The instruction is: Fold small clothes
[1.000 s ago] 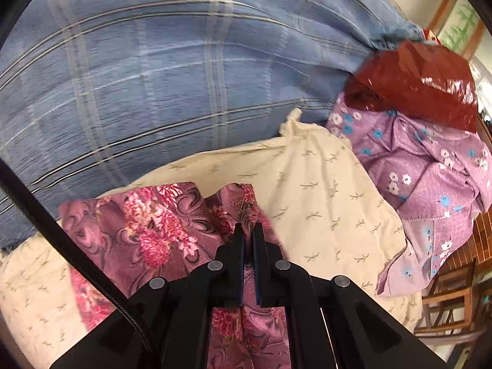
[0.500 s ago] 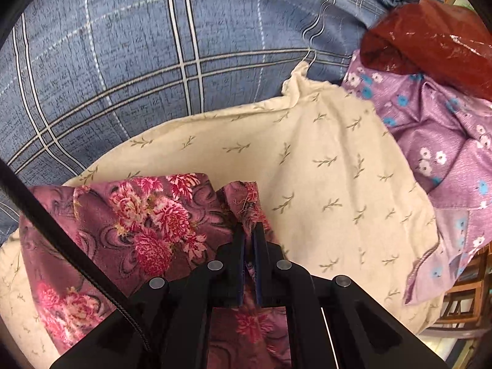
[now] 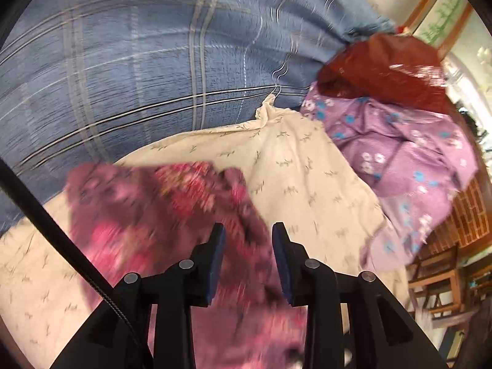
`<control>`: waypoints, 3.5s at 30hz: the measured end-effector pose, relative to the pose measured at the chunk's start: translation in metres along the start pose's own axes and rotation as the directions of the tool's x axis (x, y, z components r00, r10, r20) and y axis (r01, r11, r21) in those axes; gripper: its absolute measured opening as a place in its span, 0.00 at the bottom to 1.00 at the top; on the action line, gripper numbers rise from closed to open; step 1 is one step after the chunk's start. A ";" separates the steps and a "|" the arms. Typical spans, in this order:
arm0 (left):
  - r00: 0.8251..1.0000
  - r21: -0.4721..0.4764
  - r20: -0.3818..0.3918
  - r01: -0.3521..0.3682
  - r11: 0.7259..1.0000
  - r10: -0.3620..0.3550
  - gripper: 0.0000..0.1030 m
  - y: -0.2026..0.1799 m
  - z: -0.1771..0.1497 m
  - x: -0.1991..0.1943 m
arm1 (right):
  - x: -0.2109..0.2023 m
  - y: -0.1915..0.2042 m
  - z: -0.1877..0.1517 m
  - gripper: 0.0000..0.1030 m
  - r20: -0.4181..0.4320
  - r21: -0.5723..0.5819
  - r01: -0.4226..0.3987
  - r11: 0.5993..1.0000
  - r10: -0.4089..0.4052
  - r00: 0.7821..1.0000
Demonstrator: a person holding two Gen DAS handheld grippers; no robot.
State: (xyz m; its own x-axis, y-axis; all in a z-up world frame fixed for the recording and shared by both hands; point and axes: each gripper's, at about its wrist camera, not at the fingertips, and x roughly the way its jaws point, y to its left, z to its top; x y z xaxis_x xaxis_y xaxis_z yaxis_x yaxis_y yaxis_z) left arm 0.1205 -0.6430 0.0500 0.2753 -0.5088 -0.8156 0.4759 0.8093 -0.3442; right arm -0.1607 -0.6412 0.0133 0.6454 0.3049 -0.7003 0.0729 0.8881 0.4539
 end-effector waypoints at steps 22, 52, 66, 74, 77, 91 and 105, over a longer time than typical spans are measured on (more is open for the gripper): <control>0.989 0.029 -0.142 0.052 0.998 -0.047 0.18 0.051 -0.206 -0.031 | 0.030 0.014 0.076 0.03 -0.097 0.126 -0.161 0.979 0.174 0.980; 0.975 0.034 -0.168 0.154 0.987 -0.147 0.24 0.042 -0.170 -0.021 | 0.048 0.002 0.080 0.05 -0.274 0.066 0.032 0.997 -0.013 0.962; 0.984 0.076 -0.081 0.165 0.983 -0.159 0.19 0.027 -0.163 -0.056 | 0.004 0.011 0.083 0.32 -0.139 -0.010 0.103 0.995 -0.103 0.985; 0.987 0.108 -0.097 0.138 0.985 -0.128 0.20 0.008 -0.142 -0.022 | 0.069 -0.003 0.134 0.35 -0.206 0.108 -0.033 0.994 0.055 0.977; 0.980 0.079 -0.139 0.151 0.985 -0.139 0.20 0.015 -0.148 0.002 | 0.096 -0.011 0.132 0.35 -0.243 0.142 -0.008 0.990 0.043 0.969; 0.980 0.040 -0.142 0.146 0.989 -0.139 0.21 0.020 -0.156 0.009 | 0.096 0.000 0.118 0.19 -0.129 -0.012 0.099 0.995 -0.100 0.987; 0.995 -0.246 0.098 0.030 0.969 -0.006 0.64 0.094 -0.124 -0.055 | 0.039 -0.028 0.098 0.63 -0.137 -0.057 -0.027 0.998 0.019 0.990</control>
State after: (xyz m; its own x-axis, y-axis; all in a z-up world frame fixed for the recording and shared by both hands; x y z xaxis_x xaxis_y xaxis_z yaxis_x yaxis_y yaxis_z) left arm 0.0470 -0.5022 0.0053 0.3530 -0.5402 -0.7639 0.2639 0.8408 -0.4726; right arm -0.0635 -0.6876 0.0273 0.5367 0.3660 -0.7602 0.0122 0.8975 0.4408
